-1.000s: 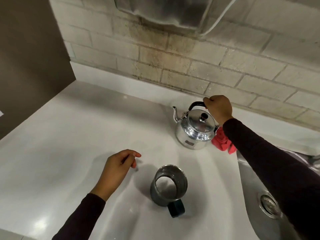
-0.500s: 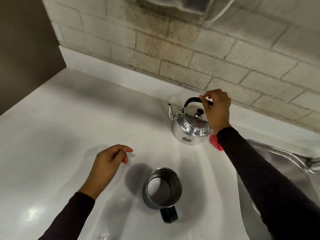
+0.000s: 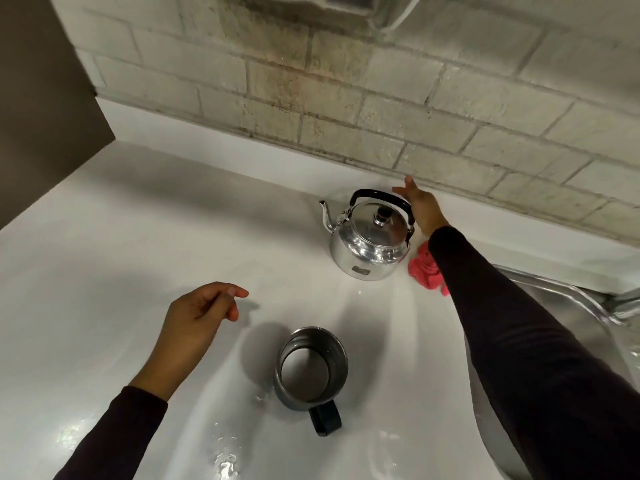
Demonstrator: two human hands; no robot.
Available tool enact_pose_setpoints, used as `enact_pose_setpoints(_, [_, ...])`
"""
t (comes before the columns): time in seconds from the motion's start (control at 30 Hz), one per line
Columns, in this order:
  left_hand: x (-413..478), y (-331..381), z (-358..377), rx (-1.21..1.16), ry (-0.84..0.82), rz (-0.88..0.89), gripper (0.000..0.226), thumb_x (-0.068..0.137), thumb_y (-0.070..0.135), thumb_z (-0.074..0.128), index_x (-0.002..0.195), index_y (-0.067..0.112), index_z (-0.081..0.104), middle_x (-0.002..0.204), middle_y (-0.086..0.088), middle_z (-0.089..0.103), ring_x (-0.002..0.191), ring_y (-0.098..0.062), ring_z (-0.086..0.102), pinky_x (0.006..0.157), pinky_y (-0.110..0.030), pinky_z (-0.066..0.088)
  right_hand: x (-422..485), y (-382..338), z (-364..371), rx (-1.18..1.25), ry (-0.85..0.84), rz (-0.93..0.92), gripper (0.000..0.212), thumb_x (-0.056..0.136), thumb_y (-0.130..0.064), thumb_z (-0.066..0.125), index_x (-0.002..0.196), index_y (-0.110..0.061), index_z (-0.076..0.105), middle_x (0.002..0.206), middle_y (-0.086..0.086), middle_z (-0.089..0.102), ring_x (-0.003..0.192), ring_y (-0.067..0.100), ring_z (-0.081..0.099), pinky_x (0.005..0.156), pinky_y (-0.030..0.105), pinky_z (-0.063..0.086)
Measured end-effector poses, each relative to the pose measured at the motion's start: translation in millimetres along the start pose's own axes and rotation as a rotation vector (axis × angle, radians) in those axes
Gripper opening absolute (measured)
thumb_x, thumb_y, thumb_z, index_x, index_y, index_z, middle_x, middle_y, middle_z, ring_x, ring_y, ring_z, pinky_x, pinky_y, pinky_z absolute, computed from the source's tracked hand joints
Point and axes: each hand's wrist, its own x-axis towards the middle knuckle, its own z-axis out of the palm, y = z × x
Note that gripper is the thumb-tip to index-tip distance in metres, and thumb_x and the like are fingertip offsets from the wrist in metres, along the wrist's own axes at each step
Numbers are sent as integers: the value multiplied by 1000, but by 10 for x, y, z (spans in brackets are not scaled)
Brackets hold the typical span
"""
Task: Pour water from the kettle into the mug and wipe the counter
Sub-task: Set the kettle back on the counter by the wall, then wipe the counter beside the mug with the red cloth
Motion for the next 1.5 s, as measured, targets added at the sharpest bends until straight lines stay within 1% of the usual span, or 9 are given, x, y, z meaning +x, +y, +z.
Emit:
enact_pose_setpoints(0.13, [-11,136,54,16,42,36,32,96,16,48,78,32,71,74,2,67,67,-10,63,66,-7,44,-15,462,-280,-347,337,65,33,96,-17,42,114,1,64,125,22,61,116,34,54,99,37,40])
enact_pose_setpoints(0.3, [-139,224,156,12,68,32,32,96,13,48,78,28,70,63,-4,63,62,-1,60,65,-1,43,-337,1097,-470,-875,256,270,39,88,-7,52,126,-3,47,129,21,48,118,39,46,98,45,40])
enact_pose_setpoints(0.57, [-558,115,271,70,118,-25,32,96,12,47,80,27,70,69,-10,66,64,-6,63,76,-27,47,-753,1188,-590,-446,392,-154,15,84,1,51,74,7,60,78,25,62,71,34,58,65,38,47])
enact_pose_setpoints(0.7, [-765,80,357,52,161,-43,36,94,8,45,78,29,69,63,-4,64,61,1,62,71,-15,49,-1135,1128,-510,-202,333,-250,18,80,12,47,78,0,61,76,12,61,72,23,54,69,23,42])
enact_pose_setpoints(0.8, [-929,44,425,27,195,-34,35,95,8,45,79,27,69,67,-9,64,60,0,62,62,1,44,-1418,1054,-474,-141,325,-309,24,81,11,50,77,-12,50,72,1,51,68,19,50,64,24,43])
enact_pose_setpoints(0.97, [-1245,-53,525,25,210,-55,33,95,10,45,80,26,70,70,-12,65,63,-7,64,62,1,45,-1987,803,-486,-125,306,-490,36,80,8,55,70,-24,41,68,-5,48,71,26,57,68,34,49])
enact_pose_setpoints(1.13, [-1562,-188,573,-7,200,-105,34,94,8,46,80,25,71,65,-7,65,63,-4,62,68,-18,49,-2540,961,-361,-319,255,-575,21,81,0,62,89,-19,58,92,-7,58,92,22,54,75,18,36])
enact_pose_setpoints(1.3, [-1669,-219,734,3,48,-167,34,94,10,49,78,29,72,70,2,71,75,-12,66,68,-14,50,-2843,1508,-130,-463,10,-387,32,88,-23,60,120,-20,59,136,5,48,127,25,41,96,33,41])
enact_pose_setpoints(1.5, [-1541,-56,1068,-4,-177,-149,16,93,28,55,98,40,63,99,22,63,92,13,56,74,1,41,-2875,1761,152,-580,-155,-328,58,86,-46,58,140,-31,41,155,1,27,143,27,14,117,44,16])
